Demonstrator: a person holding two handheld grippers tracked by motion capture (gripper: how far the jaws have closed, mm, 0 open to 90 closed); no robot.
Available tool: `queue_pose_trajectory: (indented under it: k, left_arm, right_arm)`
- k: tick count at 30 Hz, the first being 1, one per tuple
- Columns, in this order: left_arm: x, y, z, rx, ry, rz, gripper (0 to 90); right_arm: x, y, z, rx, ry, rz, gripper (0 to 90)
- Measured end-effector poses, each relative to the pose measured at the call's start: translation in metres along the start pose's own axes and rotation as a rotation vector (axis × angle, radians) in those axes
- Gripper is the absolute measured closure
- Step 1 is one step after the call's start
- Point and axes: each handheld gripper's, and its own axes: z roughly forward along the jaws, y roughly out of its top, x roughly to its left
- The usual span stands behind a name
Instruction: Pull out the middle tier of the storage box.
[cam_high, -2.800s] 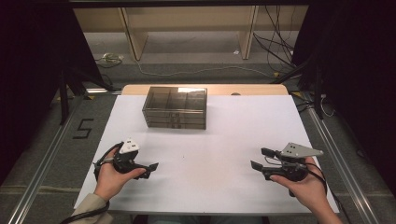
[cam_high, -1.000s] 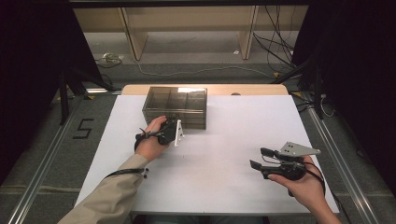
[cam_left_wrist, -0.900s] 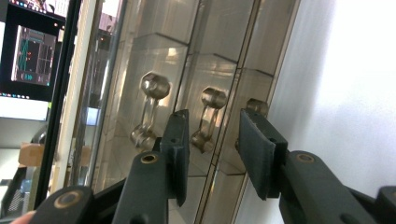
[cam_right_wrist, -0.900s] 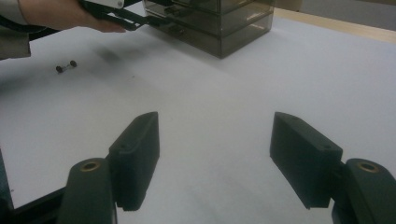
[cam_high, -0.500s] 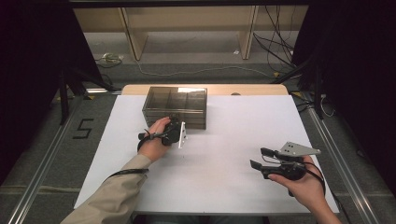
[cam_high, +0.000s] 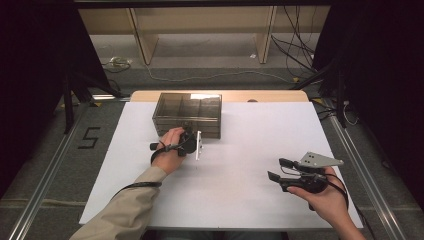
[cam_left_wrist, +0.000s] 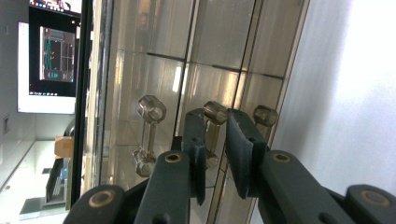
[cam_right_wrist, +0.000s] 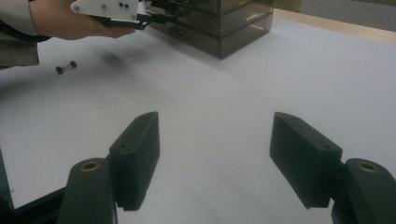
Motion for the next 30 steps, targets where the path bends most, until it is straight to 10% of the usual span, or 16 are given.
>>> queue_pose_trajectory:
  k: [30]
  left_arm:
    - [-0.0060,0.0028,-0.0002,0.027,0.043,0.048,79.2]
  right_arm:
    - [0.0000,0.0005,-0.0001,0.001,-0.003,0.001,33.9]
